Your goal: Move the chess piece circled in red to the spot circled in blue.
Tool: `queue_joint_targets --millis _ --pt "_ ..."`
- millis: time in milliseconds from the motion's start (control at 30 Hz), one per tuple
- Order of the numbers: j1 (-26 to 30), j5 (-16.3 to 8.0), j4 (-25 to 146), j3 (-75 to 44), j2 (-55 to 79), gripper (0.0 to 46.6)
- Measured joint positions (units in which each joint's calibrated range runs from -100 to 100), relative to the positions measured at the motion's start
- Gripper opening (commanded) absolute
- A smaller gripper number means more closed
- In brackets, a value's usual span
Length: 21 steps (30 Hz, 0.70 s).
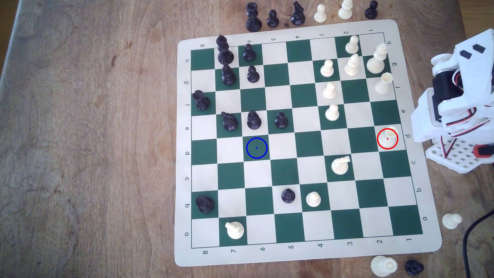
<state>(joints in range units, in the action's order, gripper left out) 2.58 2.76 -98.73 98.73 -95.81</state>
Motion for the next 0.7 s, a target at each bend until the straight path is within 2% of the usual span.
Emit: queue_joint_targets --millis 233,367,533,700 --pt "0.1 0.0 0.2 0.0 0.0 0.2" --pt "1.9 0.1 8.3 0.0 0.0 0.2" --pt "2.7 0.1 27.7 -1.7 0.0 0.2" --pt "3.3 0.1 51.8 -8.4 0.0 0.2"
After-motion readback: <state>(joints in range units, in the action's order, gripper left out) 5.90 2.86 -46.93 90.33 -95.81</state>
